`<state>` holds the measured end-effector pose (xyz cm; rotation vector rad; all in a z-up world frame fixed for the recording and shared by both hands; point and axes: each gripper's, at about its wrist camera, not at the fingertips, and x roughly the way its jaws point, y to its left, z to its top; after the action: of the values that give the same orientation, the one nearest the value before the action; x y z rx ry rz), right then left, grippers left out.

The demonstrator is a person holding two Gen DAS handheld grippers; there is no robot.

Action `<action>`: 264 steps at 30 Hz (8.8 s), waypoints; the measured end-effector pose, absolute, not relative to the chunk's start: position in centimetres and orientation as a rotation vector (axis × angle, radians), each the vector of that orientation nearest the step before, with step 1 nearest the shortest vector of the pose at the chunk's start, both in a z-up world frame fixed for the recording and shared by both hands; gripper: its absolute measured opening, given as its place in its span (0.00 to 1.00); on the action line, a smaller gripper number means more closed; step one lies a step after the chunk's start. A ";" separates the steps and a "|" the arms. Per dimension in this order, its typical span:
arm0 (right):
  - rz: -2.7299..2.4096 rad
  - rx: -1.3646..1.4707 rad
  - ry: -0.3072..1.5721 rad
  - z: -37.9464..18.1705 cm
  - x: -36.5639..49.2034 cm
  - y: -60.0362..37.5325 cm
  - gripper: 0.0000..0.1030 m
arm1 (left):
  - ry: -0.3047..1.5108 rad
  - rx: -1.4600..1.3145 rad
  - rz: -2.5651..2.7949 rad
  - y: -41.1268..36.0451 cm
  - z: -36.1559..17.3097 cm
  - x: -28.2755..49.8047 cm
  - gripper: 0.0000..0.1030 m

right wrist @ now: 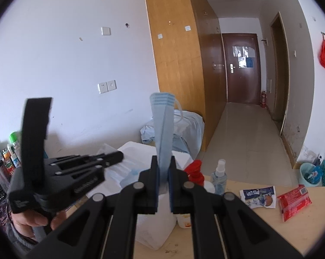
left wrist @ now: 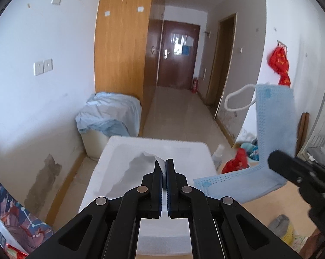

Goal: Organize soft objects
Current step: 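Lower both held items into the foam box and open both tools, then withdraw both tools from the box back over the remaining items, then grasp the grey sock with the left tool while the right tool grasps the floral wipes pack, then lift and carry the sock and wipes pack in both tools toward the foam box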

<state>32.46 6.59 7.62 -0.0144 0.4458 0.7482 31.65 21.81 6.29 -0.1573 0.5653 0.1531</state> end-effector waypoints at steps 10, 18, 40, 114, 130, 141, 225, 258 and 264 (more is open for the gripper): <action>0.780 -0.036 0.478 6.8 32.9 8.1 0.09 | 0.637 -0.173 0.132 23.2 4.6 32.9 0.05; 0.778 -0.042 0.485 6.4 32.9 8.3 0.10 | 0.569 -0.203 0.148 24.6 5.3 31.1 0.95; 0.874 -0.086 0.627 4.8 35.1 13.8 0.10 | 0.428 -0.224 0.338 28.1 8.0 25.2 0.96; 0.696 -0.023 0.305 8.5 16.2 -9.3 1.00 | 0.197 -0.130 0.108 10.0 11.5 7.5 1.00; 0.578 0.008 0.211 4.3 11.7 -15.3 1.00 | 0.103 -0.121 0.089 5.3 7.1 4.1 1.00; 0.523 0.036 0.244 1.8 11.2 -17.1 1.00 | 0.125 -0.069 0.047 2.0 4.0 3.9 1.00; 0.359 -0.016 0.852 -9.7 25.8 -21.0 0.72 | 0.754 -0.071 -0.189 -1.7 -8.5 25.2 0.10; 0.424 0.078 0.633 -2.9 20.0 -22.4 0.27 | 0.478 -0.057 -0.217 -1.5 0.4 18.5 0.10; 0.435 0.073 0.599 -1.9 18.6 -22.1 0.27 | 0.423 -0.058 -0.186 -0.6 2.4 16.7 0.10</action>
<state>18.58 -22.14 -1.92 0.0733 0.5993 0.4350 16.65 -0.64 2.40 -0.0584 0.4225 -0.1861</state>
